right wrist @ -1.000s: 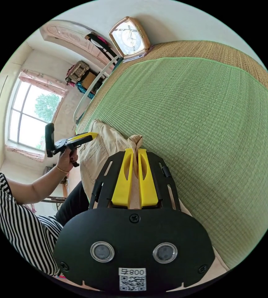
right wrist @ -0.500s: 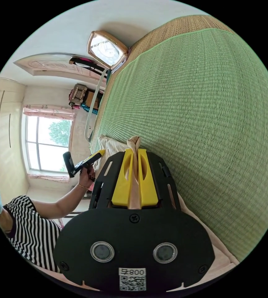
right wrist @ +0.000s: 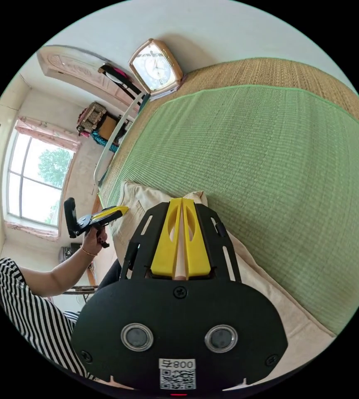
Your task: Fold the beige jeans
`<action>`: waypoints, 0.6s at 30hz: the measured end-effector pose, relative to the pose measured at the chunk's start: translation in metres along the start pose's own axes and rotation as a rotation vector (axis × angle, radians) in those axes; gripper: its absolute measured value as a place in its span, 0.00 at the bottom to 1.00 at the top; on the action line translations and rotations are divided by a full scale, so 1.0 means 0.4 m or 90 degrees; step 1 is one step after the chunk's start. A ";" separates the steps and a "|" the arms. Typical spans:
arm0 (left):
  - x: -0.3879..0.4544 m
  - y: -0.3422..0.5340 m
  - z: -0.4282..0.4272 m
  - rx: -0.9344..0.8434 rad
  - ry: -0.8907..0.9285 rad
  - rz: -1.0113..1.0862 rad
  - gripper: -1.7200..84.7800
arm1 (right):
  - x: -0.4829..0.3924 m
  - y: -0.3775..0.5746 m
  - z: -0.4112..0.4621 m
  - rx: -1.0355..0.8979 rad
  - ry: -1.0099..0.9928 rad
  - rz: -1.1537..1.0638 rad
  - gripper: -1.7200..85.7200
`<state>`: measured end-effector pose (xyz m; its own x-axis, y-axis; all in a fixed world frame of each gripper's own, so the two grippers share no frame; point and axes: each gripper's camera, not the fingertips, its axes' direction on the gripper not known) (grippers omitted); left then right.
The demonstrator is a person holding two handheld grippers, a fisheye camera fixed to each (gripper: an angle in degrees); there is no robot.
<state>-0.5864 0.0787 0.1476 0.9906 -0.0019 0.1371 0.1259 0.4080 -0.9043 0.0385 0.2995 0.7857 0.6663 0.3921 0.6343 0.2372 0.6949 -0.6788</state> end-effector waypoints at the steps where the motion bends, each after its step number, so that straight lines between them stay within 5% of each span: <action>1: 0.002 0.011 0.000 0.003 -0.005 0.002 0.02 | 0.001 -0.011 0.026 -0.011 0.027 0.015 0.02; 9: -0.002 0.044 -0.006 0.003 0.002 -0.001 0.02 | -0.001 0.009 0.064 -0.024 0.011 0.068 0.02; 18: -0.048 0.145 -0.093 0.044 0.007 -0.061 0.02 | -0.173 0.226 -0.017 -0.024 0.015 -0.027 0.02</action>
<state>-0.5961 0.0684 0.0776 0.9746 -0.0544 0.2172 0.2170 0.4680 -0.8567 0.0186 0.3311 0.6781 0.6717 0.3484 0.6538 0.2916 0.6870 -0.6656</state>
